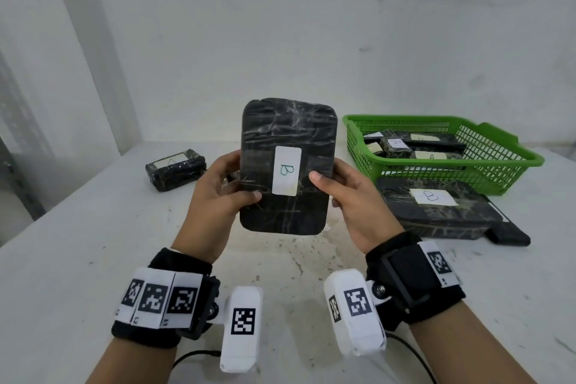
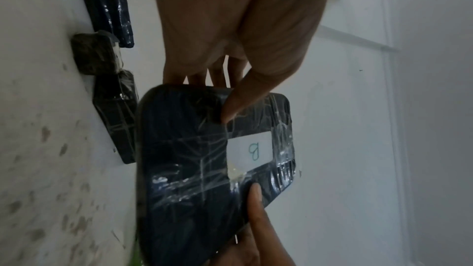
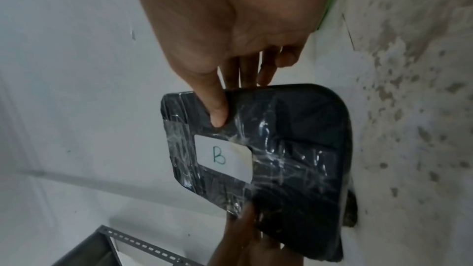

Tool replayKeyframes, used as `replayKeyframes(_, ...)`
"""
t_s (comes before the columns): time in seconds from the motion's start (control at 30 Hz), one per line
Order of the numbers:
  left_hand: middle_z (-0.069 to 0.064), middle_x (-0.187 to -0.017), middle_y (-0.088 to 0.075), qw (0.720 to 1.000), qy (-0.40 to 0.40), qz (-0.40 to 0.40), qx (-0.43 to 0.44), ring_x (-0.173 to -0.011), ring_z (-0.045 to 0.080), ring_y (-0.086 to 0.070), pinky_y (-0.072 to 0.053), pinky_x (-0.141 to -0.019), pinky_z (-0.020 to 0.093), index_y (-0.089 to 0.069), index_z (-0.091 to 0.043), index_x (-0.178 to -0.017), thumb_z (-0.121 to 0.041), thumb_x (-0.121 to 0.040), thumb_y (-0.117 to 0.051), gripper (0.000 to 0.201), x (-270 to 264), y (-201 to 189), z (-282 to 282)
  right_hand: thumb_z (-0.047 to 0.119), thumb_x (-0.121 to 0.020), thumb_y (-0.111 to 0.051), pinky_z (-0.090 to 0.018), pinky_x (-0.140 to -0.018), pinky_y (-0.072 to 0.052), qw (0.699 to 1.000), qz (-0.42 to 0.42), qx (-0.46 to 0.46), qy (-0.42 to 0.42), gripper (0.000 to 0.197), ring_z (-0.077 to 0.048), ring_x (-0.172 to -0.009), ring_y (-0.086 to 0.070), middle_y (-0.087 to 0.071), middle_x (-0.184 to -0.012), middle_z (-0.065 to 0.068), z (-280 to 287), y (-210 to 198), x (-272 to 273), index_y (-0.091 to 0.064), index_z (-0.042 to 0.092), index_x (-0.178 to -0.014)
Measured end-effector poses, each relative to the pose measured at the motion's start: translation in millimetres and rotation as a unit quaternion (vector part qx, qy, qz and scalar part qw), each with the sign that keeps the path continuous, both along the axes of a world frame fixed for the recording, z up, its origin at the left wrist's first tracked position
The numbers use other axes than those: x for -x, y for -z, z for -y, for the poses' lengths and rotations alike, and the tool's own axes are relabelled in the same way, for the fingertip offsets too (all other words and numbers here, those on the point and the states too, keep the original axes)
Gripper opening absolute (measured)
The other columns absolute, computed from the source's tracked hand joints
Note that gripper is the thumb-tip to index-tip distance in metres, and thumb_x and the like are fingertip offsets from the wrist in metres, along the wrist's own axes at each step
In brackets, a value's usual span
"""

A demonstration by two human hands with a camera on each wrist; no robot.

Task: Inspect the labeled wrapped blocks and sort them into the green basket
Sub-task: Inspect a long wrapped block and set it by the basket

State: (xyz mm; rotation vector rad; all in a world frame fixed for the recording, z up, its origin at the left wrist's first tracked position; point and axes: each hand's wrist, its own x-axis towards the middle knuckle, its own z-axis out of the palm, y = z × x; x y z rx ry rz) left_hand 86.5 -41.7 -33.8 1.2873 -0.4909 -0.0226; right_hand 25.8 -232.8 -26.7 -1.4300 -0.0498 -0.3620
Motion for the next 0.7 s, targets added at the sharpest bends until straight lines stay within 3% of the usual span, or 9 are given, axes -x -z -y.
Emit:
replayKeyframes(0.07, -0.002, -0.109, -0.070, 1.000, 0.014, 0.000, 0.002, -0.112, 0.028, -0.064, -0.053, -0.087, 0.035, -0.055, -0.008, -0.131, -0.005, -0.071, -0.064, 0.060, 4.2, -2.4, 0.9, 0.000, -0.091, -0.062, -0.006, -0.059, -0.043, 1.000, 0.010, 0.002, 0.010, 0.033, 0.002, -0.080, -0.062, -0.068, -0.110, -0.001, 2.0, 0.5, 0.2, -0.063, 0.013, -0.122)
replayKeyframes(0.17, -0.002, -0.123, -0.066, 0.999, 0.037, -0.008, -0.003, -0.112, 0.017, -0.062, -0.045, -0.094, 0.042, -0.053, -0.023, -0.134, -0.027, -0.079, -0.062, 0.055, 9.0, -7.1, 2.8, -0.004, -0.087, -0.065, -0.009, -0.056, -0.041, 0.998, 0.032, 0.037, 0.044, 0.040, -0.003, -0.065, -0.050, -0.068, -0.106, 0.003, 2.8, 3.7, -1.1, -0.063, 0.024, -0.116)
replayKeyframes(0.23, -0.001, -0.131, -0.061, 0.998, 0.065, -0.013, 0.006, -0.115, 0.017, -0.058, -0.043, -0.092, 0.043, -0.048, -0.031, -0.137, -0.043, -0.080, -0.060, 0.060, 10.7, -8.9, 3.4, -0.006, -0.084, -0.068, -0.012, -0.061, -0.041, 0.994, 0.048, 0.072, 0.067, 0.045, -0.007, -0.069, -0.046, -0.068, -0.107, 0.005, 3.0, 6.0, -3.4, -0.064, 0.029, -0.113)
replayKeyframes(0.33, -0.012, -0.125, -0.063, 0.995, 0.095, -0.028, 0.011, -0.120, 0.016, -0.056, -0.043, -0.097, 0.048, -0.049, -0.044, -0.134, -0.061, -0.073, -0.057, 0.064, 12.8, -9.3, 4.8, -0.010, -0.079, -0.069, -0.024, -0.079, -0.050, 0.992, 0.052, 0.088, 0.081, 0.052, -0.014, -0.084, -0.048, -0.068, -0.109, 0.009, 0.6, 7.8, -5.0, -0.067, 0.034, -0.108)
replayKeyframes(0.37, -0.013, -0.123, -0.064, 0.995, 0.098, -0.026, 0.012, -0.119, 0.014, -0.057, -0.044, -0.097, 0.048, -0.051, -0.044, -0.131, -0.060, -0.077, -0.057, 0.057, 13.0, -9.0, 5.2, -0.011, -0.080, -0.068, -0.027, -0.085, -0.050, 0.991, 0.050, 0.094, 0.083, 0.054, -0.016, -0.087, -0.049, -0.068, -0.111, 0.009, -0.3, 7.8, -4.4, -0.067, 0.036, -0.106)
replayKeyframes(0.43, -0.011, -0.116, -0.065, 0.996, 0.087, -0.019, 0.010, -0.114, 0.015, -0.059, -0.048, -0.097, 0.046, -0.057, -0.037, -0.125, -0.047, -0.085, -0.055, 0.042, 11.6, -7.8, 6.2, -0.013, -0.082, -0.065, -0.022, -0.088, -0.050, 0.991, 0.053, 0.104, 0.070, 0.057, -0.015, -0.095, -0.053, -0.067, -0.116, 0.008, -1.9, 6.8, -3.2, -0.065, 0.037, -0.110)
replayKeyframes(0.53, -0.007, -0.101, -0.066, 0.998, 0.063, -0.009, 0.024, -0.098, 0.012, -0.062, -0.049, -0.098, 0.038, -0.059, -0.022, -0.108, -0.026, -0.089, -0.059, 0.019, 10.9, -5.2, 8.9, -0.006, -0.079, -0.062, -0.021, -0.092, -0.049, 0.994, 0.055, 0.090, -0.011, 0.063, -0.005, -0.113, -0.056, -0.059, -0.132, 0.005, -7.3, 7.1, -1.6, -0.057, 0.034, -0.128)
replayKeyframes(0.63, -0.009, -0.091, -0.069, 0.998, 0.050, 0.012, 0.029, -0.090, 0.008, -0.064, -0.051, -0.092, 0.028, -0.058, -0.017, -0.104, -0.012, -0.095, -0.056, 0.011, 12.0, -1.0, 12.5, 0.029, -0.071, -0.070, -0.021, -0.092, -0.047, 0.995, 0.046, 0.063, -0.065, 0.070, -0.009, -0.122, -0.053, -0.054, -0.138, -0.002, -11.5, 9.9, -3.4, -0.044, 0.033, -0.136)
replayKeyframes(0.7, -0.004, -0.094, -0.071, 0.998, 0.053, 0.023, 0.037, -0.094, 0.011, -0.065, -0.052, -0.090, 0.024, -0.060, -0.015, -0.106, -0.013, -0.091, -0.060, 0.015, 12.5, -0.4, 12.0, 0.061, -0.071, -0.071, -0.029, -0.103, -0.043, 0.995, 0.032, 0.078, -0.056, 0.076, -0.013, -0.130, -0.050, -0.052, -0.141, 0.000, -12.7, 10.3, -3.9, -0.041, 0.039, -0.137)
